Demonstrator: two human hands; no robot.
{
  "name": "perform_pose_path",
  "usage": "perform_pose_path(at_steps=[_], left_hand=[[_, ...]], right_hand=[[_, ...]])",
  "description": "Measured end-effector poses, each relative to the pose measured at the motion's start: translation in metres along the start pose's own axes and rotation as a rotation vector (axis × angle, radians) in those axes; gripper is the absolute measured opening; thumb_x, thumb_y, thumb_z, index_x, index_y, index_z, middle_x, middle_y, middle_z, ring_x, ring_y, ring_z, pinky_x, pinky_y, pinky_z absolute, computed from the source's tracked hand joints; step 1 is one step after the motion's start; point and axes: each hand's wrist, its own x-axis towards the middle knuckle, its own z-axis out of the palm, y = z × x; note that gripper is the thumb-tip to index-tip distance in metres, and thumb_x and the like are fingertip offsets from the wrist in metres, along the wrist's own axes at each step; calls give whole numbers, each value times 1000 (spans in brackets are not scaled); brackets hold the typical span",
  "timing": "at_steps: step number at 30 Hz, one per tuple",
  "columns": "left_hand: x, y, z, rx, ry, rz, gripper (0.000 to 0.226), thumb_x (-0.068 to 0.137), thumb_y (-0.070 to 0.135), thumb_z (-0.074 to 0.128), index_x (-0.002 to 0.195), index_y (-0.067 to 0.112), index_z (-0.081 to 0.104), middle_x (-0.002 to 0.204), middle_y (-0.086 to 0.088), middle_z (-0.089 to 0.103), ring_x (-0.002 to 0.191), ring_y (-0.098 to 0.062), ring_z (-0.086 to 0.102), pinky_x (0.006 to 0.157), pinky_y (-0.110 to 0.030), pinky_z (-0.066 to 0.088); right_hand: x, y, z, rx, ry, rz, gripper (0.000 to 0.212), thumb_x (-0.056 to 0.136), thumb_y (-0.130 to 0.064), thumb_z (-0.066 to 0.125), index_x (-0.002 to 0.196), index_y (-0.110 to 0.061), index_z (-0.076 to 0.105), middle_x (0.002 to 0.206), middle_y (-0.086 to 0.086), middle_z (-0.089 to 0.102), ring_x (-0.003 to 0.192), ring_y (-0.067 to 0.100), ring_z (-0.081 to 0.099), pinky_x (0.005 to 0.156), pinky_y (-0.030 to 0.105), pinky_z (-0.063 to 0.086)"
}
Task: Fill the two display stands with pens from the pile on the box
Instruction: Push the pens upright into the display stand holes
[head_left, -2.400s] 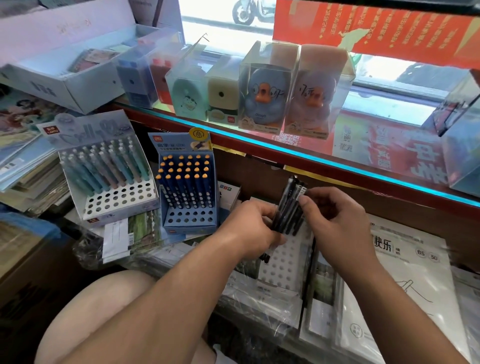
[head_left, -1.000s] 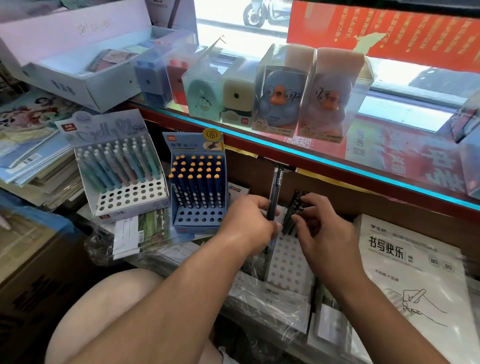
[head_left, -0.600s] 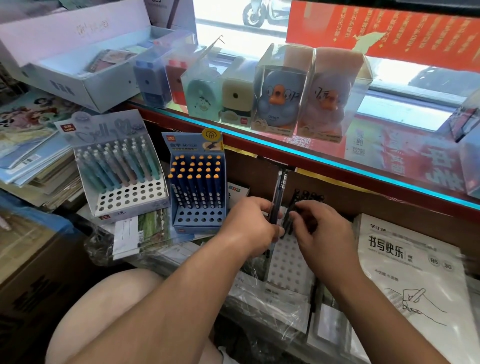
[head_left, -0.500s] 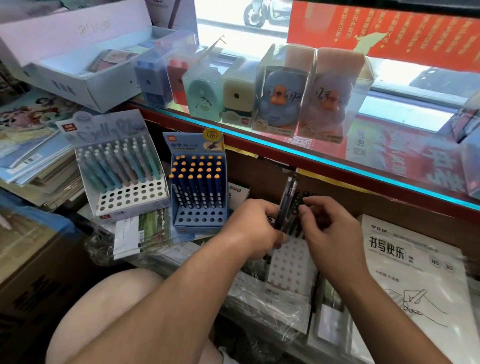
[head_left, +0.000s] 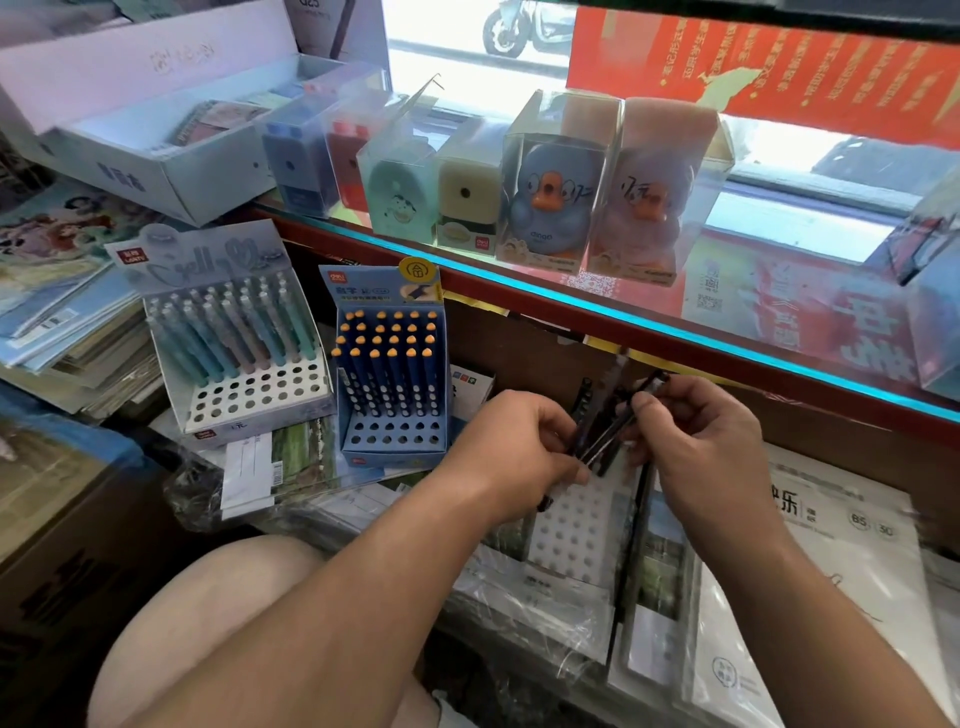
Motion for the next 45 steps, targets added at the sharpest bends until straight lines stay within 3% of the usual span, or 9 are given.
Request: perform_pose_path(at_steps=[6, 11, 19, 24, 27, 34, 38, 42, 45], left_hand=[[1, -6, -2, 68, 139, -32, 14, 92, 21, 76, 90, 34, 69, 85, 8, 70, 79, -11, 66, 68, -28, 52], [5, -11, -2, 81, 148, -46, 6, 94, 24, 73, 96, 29, 70, 75, 7, 62, 82, -17, 68, 66, -31, 52], [9, -11, 3, 90, 160, -74, 12, 92, 26, 74, 102, 31, 72, 89, 6, 70, 85, -16, 68, 71, -31, 55], [9, -11, 5, 86, 156, -83, 14, 93, 24, 74, 105, 31, 74, 87, 7, 70, 79, -12, 66, 64, -27, 48], [9, -10, 6, 101, 155, -81, 15, 93, 25, 74, 106, 30, 74, 90, 7, 71, 83, -13, 67, 67, -27, 50], [9, -9, 5, 102, 149, -77, 18, 92, 27, 75, 110, 28, 72, 93, 3, 71, 83, -15, 66, 69, -28, 50], [5, -6, 2, 74, 117, -36, 9, 92, 25, 75, 97, 32, 72, 80, 5, 69, 72, -11, 63, 66, -28, 49], [3, 0, 2, 17, 0, 22, 14, 92, 20, 76, 103, 28, 75, 79, 7, 67, 72, -8, 63, 68, -26, 54], [1, 2, 5, 30, -64, 55, 14, 92, 19, 75, 94, 33, 75, 75, 9, 65, 74, -9, 63, 75, -31, 59]], right_hand=[[-7, 11, 0, -104, 137, -75, 6, 96, -16, 69, 95, -23, 68, 82, 2, 71, 77, 19, 71, 66, 28, 61], [-10, 13, -4, -117, 214, -117, 13, 96, -15, 67, 94, -27, 66, 84, 1, 70, 77, 17, 69, 68, 27, 61], [-10, 26, 7, -408, 79, -174, 14, 94, -18, 71, 107, -21, 71, 84, -19, 66, 83, -10, 62, 67, 3, 46], [-12, 29, 12, -540, 40, -239, 24, 94, -21, 71, 118, -21, 67, 86, -18, 65, 75, -4, 63, 66, 18, 52], [-12, 31, 13, -593, 12, -277, 34, 95, -21, 68, 127, -26, 55, 88, -24, 57, 68, -4, 62, 58, 13, 44], [-10, 41, 13, -771, -26, -444, 18, 94, -11, 68, 110, -19, 68, 88, -3, 65, 69, 11, 54, 58, 29, 47], [-8, 28, 11, -619, 21, -298, 15, 96, -21, 67, 110, -21, 72, 94, -9, 64, 78, 2, 57, 66, 9, 40], [-2, 0, 3, -107, 83, -113, 10, 95, -24, 69, 105, -25, 70, 85, -5, 70, 77, 7, 66, 66, 17, 54], [0, -16, -4, 25, 3, -77, 14, 95, -20, 68, 109, -21, 70, 86, 2, 73, 72, 15, 69, 63, 24, 58]])
